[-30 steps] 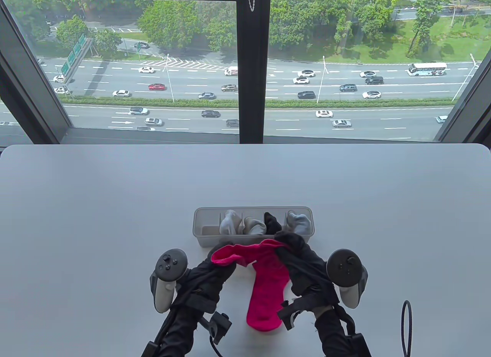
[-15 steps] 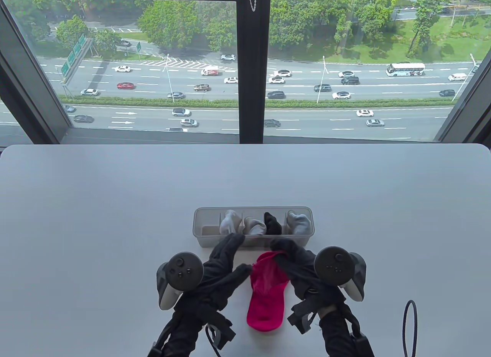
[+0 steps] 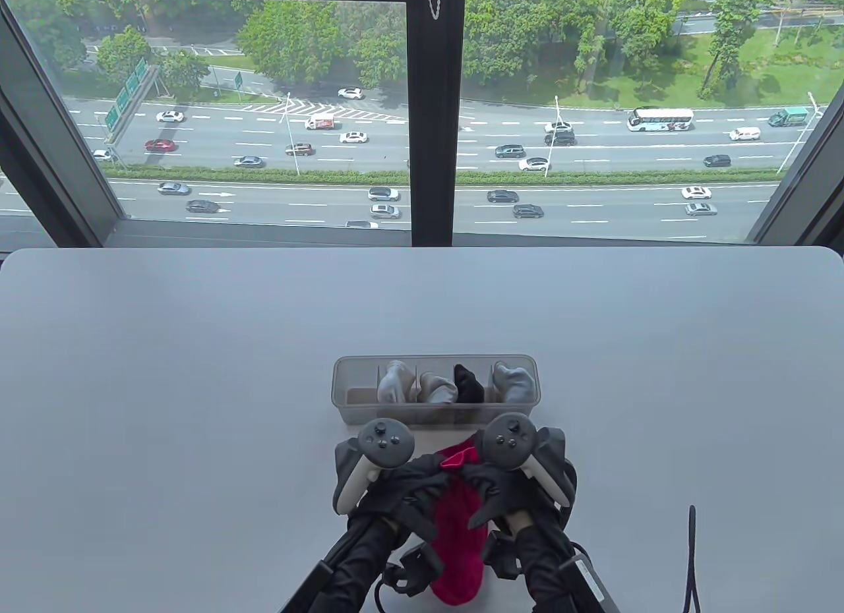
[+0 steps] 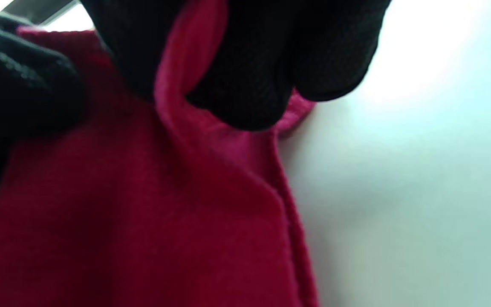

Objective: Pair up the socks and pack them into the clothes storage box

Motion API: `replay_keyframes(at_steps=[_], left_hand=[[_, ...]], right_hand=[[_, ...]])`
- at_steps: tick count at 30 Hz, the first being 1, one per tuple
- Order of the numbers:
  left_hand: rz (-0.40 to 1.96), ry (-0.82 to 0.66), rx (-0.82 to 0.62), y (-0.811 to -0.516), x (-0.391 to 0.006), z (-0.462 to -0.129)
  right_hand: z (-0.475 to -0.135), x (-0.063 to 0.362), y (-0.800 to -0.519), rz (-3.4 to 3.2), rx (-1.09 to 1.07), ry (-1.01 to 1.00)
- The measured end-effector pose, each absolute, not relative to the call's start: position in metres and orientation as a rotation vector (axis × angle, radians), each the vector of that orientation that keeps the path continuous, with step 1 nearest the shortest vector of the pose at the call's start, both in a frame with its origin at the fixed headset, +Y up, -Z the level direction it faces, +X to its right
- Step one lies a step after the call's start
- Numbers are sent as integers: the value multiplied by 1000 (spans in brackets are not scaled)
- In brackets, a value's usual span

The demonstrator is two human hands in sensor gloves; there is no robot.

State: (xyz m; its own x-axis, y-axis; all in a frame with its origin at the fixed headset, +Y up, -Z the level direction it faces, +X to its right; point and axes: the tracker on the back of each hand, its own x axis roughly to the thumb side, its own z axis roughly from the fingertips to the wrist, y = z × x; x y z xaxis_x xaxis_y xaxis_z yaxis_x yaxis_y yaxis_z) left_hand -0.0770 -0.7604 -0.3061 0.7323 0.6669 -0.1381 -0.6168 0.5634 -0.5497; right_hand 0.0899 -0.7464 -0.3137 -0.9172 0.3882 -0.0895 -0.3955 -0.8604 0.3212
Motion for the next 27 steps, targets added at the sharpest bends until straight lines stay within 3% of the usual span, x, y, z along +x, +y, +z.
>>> replay_keyframes(at_steps=[3, 5, 9, 11, 14, 19, 21, 23, 27], left_hand=[[708, -86, -643, -772, -70, -310], [712, -107, -688, -775, -67, -306], [741, -166, -736, -767, -70, -299], [706, -137, -585, -752, -79, -294], [650, -206, -394, -730, -99, -294], [865, -262, -629, -738, -121, -302], [1027, -255, -506, -736, -128, -305], [1216, -113, -319, -730, -138, -305], [1183, -97, -207, -722, -152, -304]], right_hand=[[-316, 93, -757, 2739, -77, 563], [-315, 99, -768, 2701, -121, 781], [-309, 103, -767, 2795, -76, 651], [-306, 105, -767, 2770, -62, 649], [-302, 108, -757, 2621, 137, 576], [-294, 91, -732, 2356, 329, 397], [-292, 88, -728, 2369, 326, 345], [-289, 93, -722, 2406, 267, 161], [-286, 110, -707, 2288, 268, 15]])
